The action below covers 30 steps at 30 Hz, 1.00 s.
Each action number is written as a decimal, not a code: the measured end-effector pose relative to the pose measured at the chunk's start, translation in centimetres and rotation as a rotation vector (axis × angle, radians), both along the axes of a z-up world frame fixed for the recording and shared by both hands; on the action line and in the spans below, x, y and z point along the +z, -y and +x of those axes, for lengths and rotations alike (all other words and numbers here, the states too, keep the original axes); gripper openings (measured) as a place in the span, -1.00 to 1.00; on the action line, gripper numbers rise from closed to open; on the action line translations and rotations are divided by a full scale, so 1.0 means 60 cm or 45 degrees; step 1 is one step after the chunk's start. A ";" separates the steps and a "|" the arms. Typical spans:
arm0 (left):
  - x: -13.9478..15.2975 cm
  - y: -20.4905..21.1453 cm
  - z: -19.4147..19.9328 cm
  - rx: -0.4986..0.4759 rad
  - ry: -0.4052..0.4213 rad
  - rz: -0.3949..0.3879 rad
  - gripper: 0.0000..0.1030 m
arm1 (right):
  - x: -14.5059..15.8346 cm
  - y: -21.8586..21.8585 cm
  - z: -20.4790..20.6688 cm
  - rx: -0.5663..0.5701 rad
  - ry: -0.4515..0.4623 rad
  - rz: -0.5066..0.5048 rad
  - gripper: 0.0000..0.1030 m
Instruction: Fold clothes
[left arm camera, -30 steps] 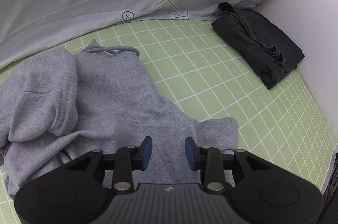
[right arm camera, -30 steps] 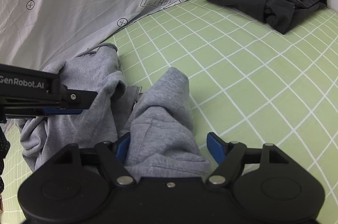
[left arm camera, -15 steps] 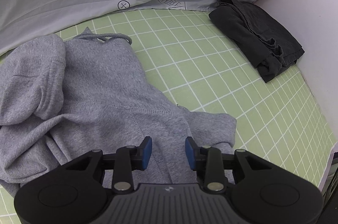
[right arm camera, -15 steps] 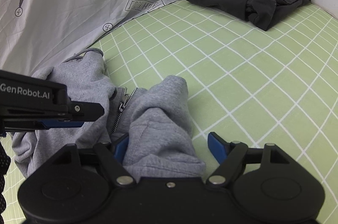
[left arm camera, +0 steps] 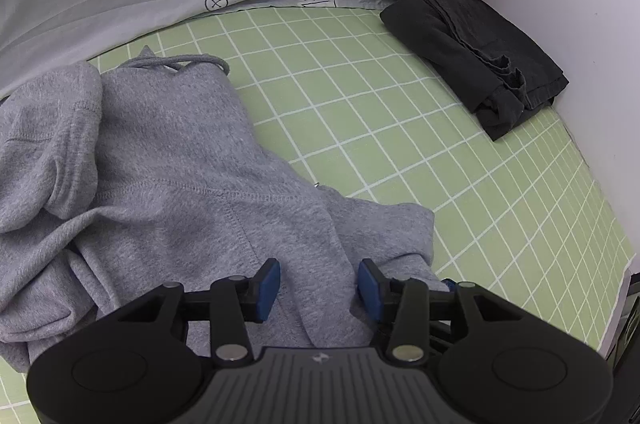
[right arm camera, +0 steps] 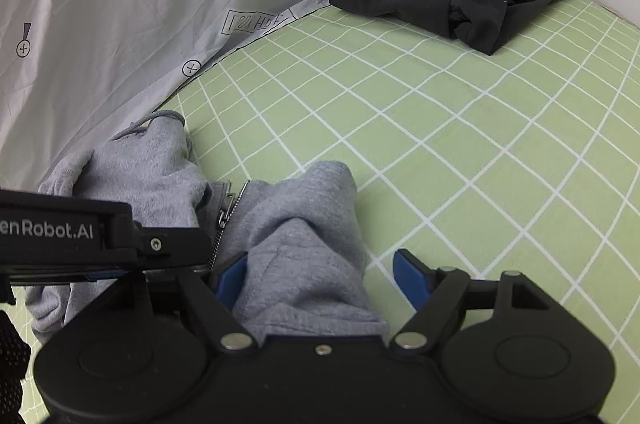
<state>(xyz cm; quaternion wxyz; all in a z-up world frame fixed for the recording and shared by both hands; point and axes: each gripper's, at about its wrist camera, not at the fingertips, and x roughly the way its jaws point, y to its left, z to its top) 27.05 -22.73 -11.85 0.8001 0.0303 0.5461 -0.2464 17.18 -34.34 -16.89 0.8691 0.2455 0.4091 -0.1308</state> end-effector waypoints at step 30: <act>0.063 -0.424 -0.149 0.965 0.275 0.205 -0.81 | 0.070 -0.094 -0.011 0.261 0.080 -0.114 0.55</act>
